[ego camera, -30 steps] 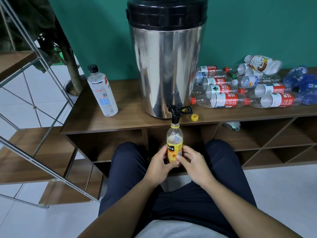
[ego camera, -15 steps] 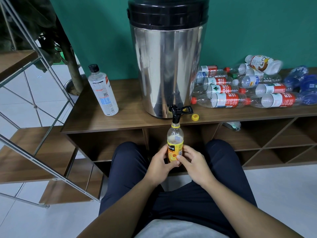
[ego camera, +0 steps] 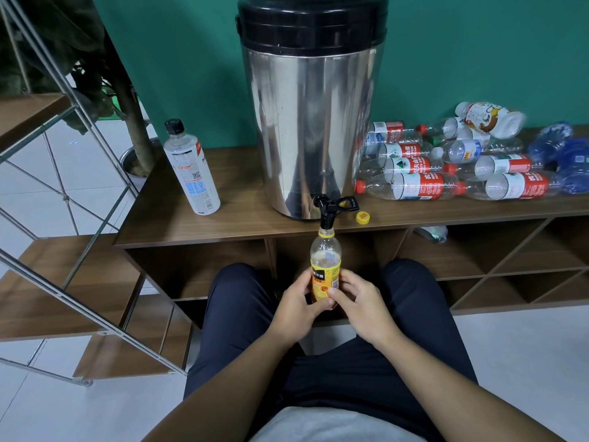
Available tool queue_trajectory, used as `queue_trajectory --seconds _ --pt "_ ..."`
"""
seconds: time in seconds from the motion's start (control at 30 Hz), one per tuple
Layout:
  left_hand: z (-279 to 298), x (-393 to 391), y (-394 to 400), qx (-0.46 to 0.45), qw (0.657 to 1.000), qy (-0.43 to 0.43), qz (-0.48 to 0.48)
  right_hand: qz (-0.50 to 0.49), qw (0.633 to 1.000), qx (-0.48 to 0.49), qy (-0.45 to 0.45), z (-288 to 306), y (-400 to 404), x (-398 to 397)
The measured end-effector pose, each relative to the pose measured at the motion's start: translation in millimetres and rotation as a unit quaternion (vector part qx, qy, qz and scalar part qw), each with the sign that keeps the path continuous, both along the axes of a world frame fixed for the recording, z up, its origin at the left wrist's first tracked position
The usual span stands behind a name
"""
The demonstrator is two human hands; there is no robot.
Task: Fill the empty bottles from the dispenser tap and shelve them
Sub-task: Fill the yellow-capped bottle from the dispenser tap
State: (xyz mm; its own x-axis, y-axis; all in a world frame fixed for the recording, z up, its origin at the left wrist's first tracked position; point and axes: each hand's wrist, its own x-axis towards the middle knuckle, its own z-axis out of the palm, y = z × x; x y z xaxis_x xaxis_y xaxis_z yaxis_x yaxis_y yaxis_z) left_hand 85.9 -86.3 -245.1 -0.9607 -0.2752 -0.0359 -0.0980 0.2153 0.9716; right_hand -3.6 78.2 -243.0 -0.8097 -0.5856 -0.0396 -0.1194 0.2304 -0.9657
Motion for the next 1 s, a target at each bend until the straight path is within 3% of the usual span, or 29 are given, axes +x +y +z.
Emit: queue_trajectory --seconds 1.0 --pt "0.3 0.1 0.0 0.002 1.0 0.006 -0.002 -0.012 1.0 0.011 0.009 0.5 -1.4 0.6"
